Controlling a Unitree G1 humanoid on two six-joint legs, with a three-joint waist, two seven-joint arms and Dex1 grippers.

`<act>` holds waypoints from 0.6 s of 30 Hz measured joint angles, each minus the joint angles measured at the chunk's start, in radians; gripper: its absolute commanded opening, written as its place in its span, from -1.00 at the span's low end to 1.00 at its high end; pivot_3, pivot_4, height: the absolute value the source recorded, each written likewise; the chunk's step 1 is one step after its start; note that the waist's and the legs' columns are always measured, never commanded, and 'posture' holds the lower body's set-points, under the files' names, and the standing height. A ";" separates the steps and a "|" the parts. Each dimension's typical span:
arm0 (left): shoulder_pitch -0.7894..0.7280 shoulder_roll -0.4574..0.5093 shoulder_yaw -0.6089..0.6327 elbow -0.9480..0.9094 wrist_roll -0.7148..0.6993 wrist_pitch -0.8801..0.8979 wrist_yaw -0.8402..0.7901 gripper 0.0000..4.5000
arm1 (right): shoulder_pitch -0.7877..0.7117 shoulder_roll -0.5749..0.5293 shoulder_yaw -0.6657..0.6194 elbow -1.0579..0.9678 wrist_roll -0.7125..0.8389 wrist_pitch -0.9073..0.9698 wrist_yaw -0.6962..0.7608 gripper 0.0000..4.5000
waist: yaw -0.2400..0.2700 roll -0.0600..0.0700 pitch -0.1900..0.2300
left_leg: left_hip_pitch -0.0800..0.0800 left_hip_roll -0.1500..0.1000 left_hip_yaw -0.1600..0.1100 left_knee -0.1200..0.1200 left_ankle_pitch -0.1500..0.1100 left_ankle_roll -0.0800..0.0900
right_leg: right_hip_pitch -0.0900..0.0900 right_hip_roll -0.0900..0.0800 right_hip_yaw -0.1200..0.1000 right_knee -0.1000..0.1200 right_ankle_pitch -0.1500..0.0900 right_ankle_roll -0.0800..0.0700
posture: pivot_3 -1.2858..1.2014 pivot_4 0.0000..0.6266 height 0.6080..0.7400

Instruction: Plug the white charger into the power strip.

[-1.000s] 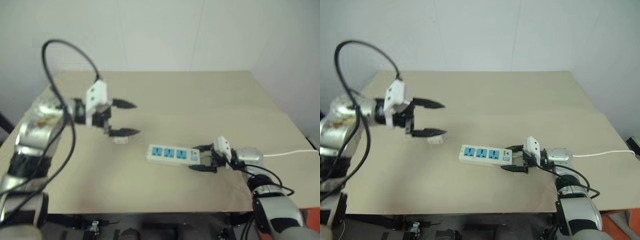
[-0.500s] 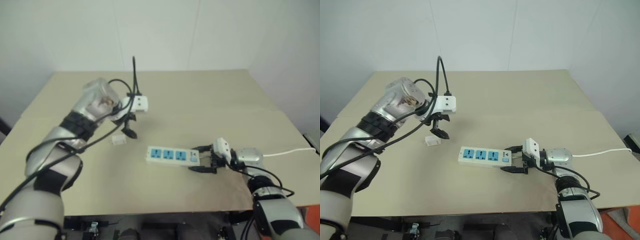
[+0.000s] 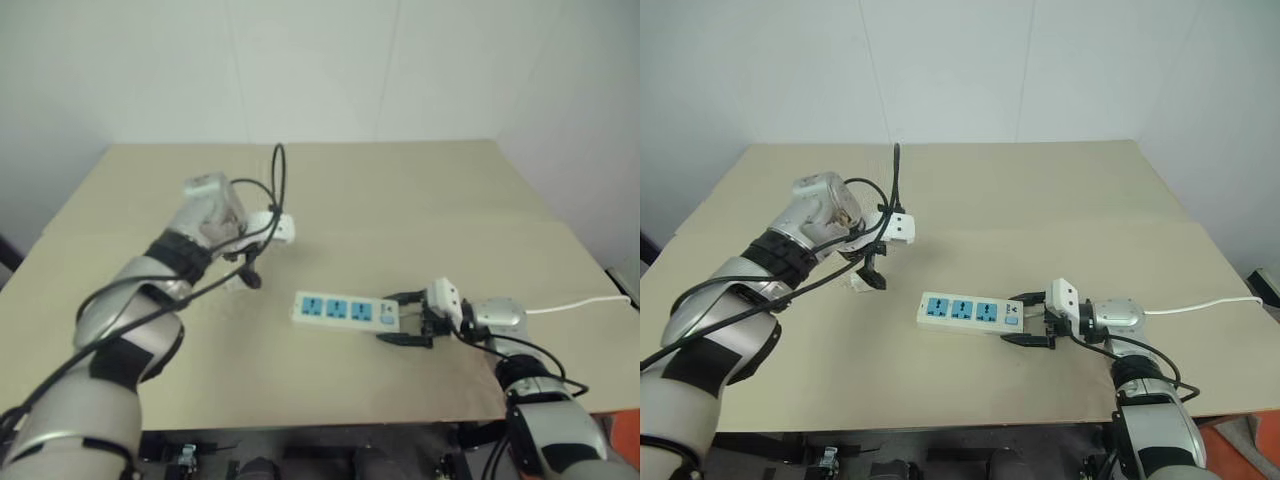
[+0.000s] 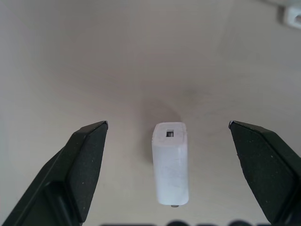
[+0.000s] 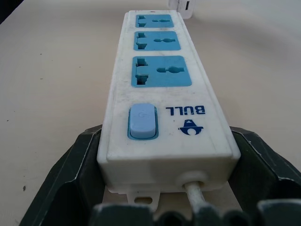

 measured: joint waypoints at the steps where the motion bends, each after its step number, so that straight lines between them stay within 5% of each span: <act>1: 0.000 -0.003 -0.003 0.009 0.010 0.000 0.000 1.00 | 0.000 0.002 0.000 0.000 0.000 -0.001 -0.002 0.51 | -0.001 0.000 0.000 | 0.000 0.000 0.000 0.000 0.000 0.000 | 0.000 0.000 0.000 0.000 0.000 0.000 | 0.03 -0.52 1.00; 18: 0.010 -0.046 -0.010 0.127 0.084 -0.049 0.025 1.00 | 0.001 0.005 0.004 -0.001 -0.001 -0.010 -0.018 0.51 | -0.008 0.000 0.000 | 0.000 0.000 0.000 0.000 0.000 0.000 | 0.000 0.000 0.000 0.000 0.000 0.000 | 0.03 -0.52 1.00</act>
